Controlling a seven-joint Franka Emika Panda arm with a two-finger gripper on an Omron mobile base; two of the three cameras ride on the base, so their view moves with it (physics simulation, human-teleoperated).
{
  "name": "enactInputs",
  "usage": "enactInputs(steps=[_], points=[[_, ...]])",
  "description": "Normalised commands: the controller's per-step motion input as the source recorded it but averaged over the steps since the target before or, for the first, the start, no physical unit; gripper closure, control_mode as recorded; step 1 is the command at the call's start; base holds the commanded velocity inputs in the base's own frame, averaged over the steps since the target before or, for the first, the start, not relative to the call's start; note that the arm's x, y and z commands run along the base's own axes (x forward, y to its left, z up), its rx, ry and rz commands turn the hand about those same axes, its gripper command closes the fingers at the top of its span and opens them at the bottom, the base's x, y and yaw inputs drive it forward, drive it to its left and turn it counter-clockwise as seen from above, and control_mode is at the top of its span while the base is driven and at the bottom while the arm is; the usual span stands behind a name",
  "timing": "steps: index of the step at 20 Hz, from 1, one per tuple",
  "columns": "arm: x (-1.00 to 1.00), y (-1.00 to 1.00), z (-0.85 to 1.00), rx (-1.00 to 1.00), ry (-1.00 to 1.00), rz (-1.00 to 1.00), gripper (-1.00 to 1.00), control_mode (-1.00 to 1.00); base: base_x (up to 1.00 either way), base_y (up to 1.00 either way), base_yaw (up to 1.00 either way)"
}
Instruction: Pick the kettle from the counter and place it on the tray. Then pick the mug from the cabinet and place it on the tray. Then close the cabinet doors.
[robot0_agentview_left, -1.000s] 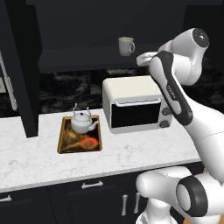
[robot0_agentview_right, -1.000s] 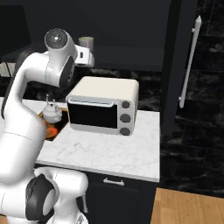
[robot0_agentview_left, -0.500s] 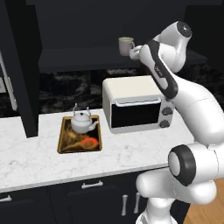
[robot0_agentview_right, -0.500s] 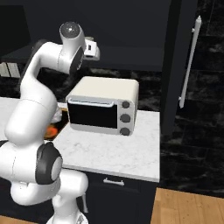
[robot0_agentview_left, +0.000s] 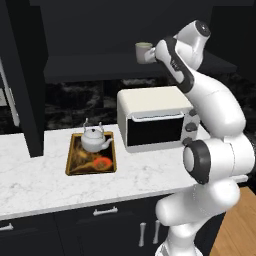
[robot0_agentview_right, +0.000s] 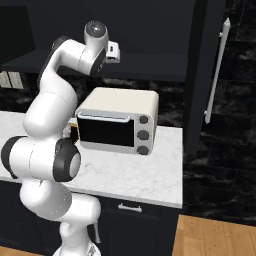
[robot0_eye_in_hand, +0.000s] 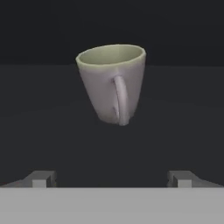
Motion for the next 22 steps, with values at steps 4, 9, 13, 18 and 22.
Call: enactInputs(steps=[4,9,13,18,22], points=[[0.45,-0.1,0.0,0.0,0.0,0.04,-1.0,-1.0,0.0,0.0,0.0],[0.41,-0.01,0.0,0.0,0.0,0.03,-1.0,-1.0,0.0,0.0,0.0],[0.44,0.0,0.0,0.0,0.0,0.02,-1.0,-1.0,0.0,0.0,0.0],[0.42,0.0,0.0,0.0,0.0,0.01,-1.0,-1.0,0.0,0.0,0.0],[0.38,0.0,0.0,0.0,0.0,0.0,-1.0,-1.0,0.0,0.0,0.0]])
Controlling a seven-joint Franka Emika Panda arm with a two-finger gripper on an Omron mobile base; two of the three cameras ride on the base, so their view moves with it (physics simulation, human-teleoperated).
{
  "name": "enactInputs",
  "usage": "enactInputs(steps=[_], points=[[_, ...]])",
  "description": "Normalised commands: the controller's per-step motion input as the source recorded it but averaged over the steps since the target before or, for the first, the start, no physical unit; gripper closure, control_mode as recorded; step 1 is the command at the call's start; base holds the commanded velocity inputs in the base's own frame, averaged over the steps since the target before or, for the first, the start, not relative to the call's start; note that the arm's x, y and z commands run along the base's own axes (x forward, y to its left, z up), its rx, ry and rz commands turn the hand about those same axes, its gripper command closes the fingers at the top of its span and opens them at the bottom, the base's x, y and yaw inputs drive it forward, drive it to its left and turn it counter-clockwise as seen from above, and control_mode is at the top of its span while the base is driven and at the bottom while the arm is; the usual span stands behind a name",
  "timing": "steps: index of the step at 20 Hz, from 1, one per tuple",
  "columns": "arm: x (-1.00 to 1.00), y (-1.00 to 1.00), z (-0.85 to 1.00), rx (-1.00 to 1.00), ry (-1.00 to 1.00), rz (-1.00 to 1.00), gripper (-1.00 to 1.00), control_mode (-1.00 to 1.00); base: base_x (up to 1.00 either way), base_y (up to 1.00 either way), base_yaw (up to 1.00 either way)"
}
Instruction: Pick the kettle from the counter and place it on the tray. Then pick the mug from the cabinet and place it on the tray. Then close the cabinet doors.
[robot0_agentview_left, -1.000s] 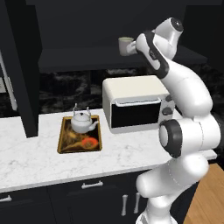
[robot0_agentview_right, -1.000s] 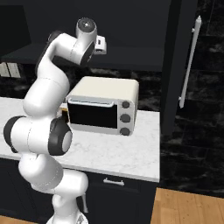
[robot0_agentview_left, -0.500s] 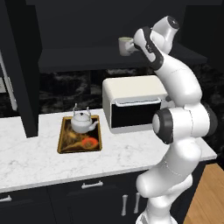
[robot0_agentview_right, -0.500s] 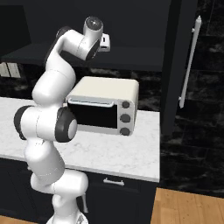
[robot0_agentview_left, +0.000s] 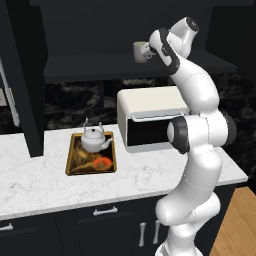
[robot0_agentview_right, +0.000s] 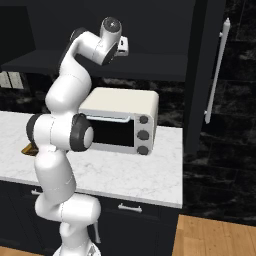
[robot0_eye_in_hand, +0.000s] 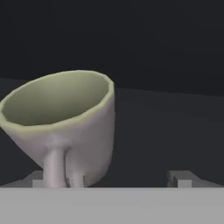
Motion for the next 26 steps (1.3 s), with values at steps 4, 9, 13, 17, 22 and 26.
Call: enactInputs(steps=[4,9,13,17,22,26], points=[[0.12,0.0,0.0,0.0,0.0,0.0,1.0,-1.0,0.0,0.0,0.0],[0.0,0.02,0.0,0.0,0.0,0.02,1.0,-1.0,0.0,0.0,0.0],[0.0,0.12,0.0,0.0,-0.05,0.06,1.0,-1.0,0.0,0.0,0.0],[0.0,0.18,0.0,0.0,-0.16,0.07,1.0,-1.0,0.0,0.0,0.0],[-0.05,0.21,0.0,0.0,-0.24,0.05,1.0,-1.0,0.0,0.0,0.0],[-0.41,0.27,0.0,0.0,-0.19,0.05,1.0,-1.0,0.0,0.0,0.0]])
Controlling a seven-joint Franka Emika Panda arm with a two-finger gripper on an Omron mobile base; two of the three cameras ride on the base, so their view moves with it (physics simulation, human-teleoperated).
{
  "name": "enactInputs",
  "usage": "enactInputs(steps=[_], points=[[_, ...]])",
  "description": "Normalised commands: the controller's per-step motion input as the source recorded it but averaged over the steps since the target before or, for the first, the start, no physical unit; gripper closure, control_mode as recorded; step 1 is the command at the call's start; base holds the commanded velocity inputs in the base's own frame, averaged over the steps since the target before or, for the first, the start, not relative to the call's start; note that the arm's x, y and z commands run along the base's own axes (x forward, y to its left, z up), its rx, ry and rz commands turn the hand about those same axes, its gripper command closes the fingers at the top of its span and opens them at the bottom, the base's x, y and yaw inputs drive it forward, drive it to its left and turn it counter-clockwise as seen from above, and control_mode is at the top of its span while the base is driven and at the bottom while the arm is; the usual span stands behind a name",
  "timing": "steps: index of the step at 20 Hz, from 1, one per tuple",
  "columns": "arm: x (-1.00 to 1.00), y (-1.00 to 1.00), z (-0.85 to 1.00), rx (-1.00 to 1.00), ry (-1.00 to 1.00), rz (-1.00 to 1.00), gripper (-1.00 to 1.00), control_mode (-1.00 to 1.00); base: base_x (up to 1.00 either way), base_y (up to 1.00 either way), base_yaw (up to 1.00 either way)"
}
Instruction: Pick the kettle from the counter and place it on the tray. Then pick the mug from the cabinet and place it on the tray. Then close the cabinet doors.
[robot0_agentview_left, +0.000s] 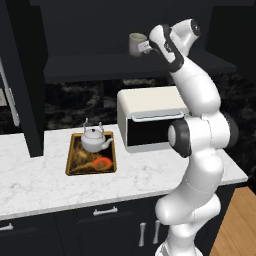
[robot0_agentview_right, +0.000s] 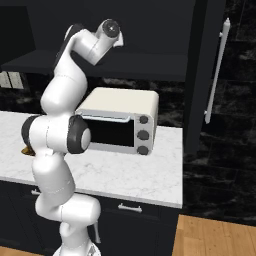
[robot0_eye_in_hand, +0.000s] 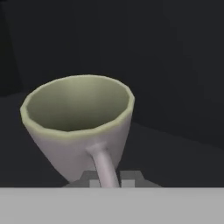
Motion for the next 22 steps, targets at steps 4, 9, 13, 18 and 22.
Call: enactInputs(steps=[4,9,13,18,22], points=[[-0.86,0.26,0.0,-0.03,-0.09,0.11,1.0,-1.0,0.0,0.0,0.0],[-1.0,0.18,0.0,-0.1,-0.01,0.17,1.0,-1.0,0.0,0.0,0.0],[-1.0,0.15,0.0,-0.13,0.0,0.23,1.0,-1.0,0.0,0.0,0.0],[-1.0,0.53,-0.07,-0.13,0.02,0.27,1.0,-1.0,0.0,0.0,0.0],[-1.0,0.61,-0.27,-0.12,0.04,0.28,1.0,-1.0,0.0,0.0,0.0]])
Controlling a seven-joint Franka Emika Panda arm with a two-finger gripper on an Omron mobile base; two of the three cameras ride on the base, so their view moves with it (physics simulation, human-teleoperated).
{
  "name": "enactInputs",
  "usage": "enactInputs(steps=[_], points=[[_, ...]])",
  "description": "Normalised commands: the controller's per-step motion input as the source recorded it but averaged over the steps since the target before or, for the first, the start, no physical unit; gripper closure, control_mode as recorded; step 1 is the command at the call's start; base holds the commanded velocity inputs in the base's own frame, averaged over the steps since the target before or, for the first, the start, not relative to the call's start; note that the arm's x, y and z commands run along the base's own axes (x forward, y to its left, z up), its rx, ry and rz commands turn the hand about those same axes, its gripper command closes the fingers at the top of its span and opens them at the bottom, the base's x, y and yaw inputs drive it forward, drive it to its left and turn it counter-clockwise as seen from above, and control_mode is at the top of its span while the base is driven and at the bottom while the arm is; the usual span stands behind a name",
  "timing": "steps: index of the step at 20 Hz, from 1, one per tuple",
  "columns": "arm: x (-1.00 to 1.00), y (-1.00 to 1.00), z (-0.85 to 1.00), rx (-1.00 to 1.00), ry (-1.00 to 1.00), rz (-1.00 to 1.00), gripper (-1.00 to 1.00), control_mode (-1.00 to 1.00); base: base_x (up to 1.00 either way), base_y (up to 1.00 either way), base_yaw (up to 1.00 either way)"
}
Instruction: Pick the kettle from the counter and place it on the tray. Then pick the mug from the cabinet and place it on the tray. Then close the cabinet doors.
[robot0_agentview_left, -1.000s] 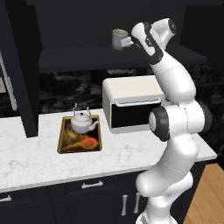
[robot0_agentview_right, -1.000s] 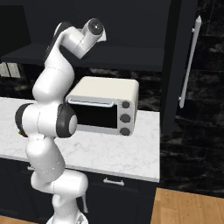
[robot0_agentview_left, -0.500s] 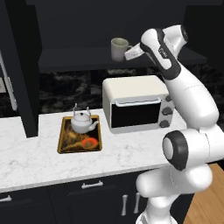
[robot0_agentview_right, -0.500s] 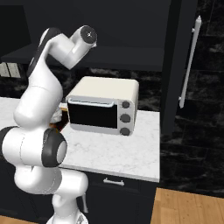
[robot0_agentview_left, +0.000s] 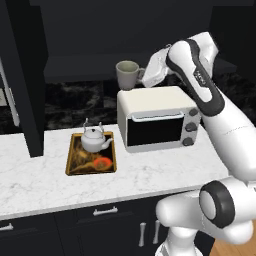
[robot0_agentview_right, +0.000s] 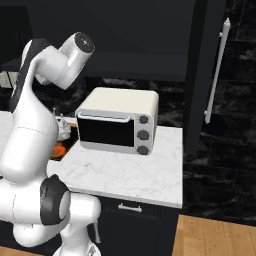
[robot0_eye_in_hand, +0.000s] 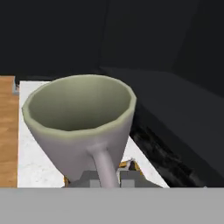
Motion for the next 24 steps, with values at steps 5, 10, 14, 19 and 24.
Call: enactInputs(steps=[5,10,14,19,24], points=[[-0.71,0.96,-0.79,-0.04,0.02,0.18,1.0,-1.0,0.0,0.0,0.0],[-0.33,0.83,-1.0,0.03,0.09,0.07,1.0,-1.0,0.0,0.0,0.0],[0.08,0.55,-1.0,0.1,0.24,-0.01,1.0,-1.0,0.0,0.0,0.0],[0.31,0.11,-1.0,0.12,0.26,-0.01,1.0,-1.0,0.0,0.0,0.0],[0.6,0.0,-0.89,0.14,0.31,0.0,1.0,-1.0,0.0,0.0,0.0]])
